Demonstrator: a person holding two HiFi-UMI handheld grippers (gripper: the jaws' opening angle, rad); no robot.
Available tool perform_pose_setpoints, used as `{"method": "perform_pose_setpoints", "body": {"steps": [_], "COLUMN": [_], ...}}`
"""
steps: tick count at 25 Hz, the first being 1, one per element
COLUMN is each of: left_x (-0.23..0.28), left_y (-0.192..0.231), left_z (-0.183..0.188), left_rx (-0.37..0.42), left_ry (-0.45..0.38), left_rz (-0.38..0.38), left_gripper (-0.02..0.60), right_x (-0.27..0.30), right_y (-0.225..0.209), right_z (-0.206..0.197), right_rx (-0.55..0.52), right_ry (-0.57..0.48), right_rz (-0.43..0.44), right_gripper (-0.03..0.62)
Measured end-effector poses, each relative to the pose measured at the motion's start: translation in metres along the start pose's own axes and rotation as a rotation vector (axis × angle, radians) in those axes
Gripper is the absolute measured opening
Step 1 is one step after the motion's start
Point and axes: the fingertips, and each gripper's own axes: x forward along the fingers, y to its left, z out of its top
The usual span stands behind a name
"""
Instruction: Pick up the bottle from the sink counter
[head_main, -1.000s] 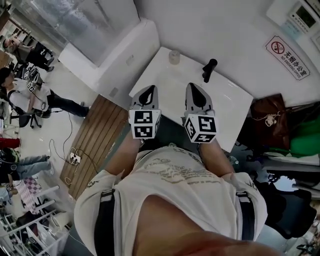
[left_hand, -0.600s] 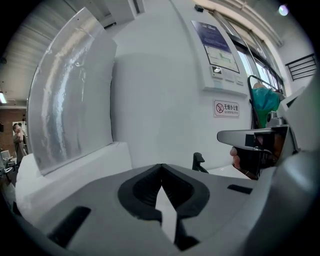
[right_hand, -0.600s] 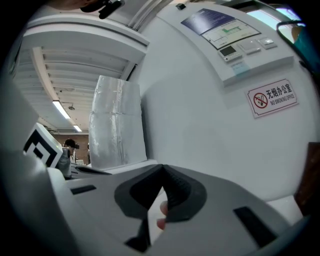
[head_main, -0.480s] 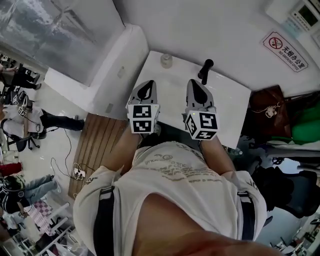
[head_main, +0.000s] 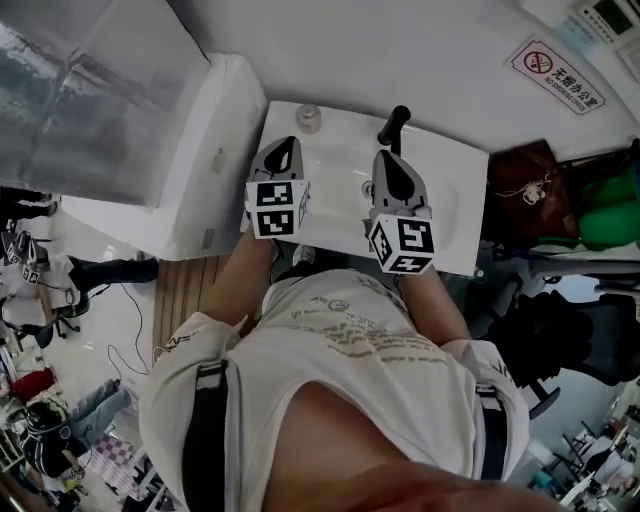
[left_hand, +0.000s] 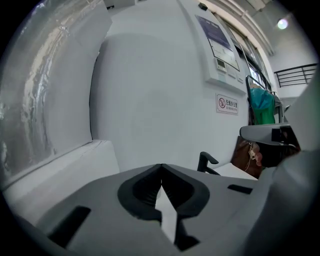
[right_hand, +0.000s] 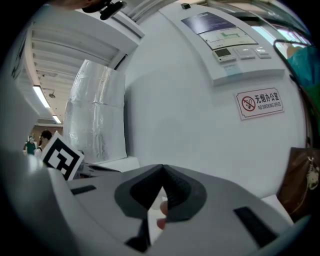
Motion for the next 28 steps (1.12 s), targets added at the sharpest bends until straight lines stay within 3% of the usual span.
{"method": "perform_pose_setpoints", "body": {"steps": [13,18,19,21,25,28], "left_x": [0.078,0.109,0.115,0.126,0.146,0.158], "left_y": [0.015,0.025,0.027,0.026,0.023,0.021], "left_z": [-0.038,-0.056,-0.060,-0.068,-0.085,-0.099], "left_rx": [0.026,0.025,0.020,0.014,0.016,0.035], "left_ry": [0.086,0.139,0.147,0.164,0.209,0.250], "left_rz": [-0.097,-0.076,-0.074,-0.084,-0.102,-0.126], "left_gripper": [0.023,0.025,0.035,0.117,0.125,0.189], "right_x": [0.011,0.005,0.003,-0.002,-0.014,-0.022], "right_y": [-0.016,-0.030,-0.032,-0.036,-0.045,-0.050], "right_z": [-0.006,-0.010,-0.012,-0.015,-0.021,-0.024], "right_rx": [-0.017,-0.006,-0.003,0.004,0.017,0.018], "right_ry": [0.028,0.044,0.048,0.056,0.070,0.077], "right_rz": [-0.113,-0.181,-0.195,-0.224,-0.281,-0.315], "right_gripper": [0.021,0.021,0.021,0.021,0.021,0.021]}}
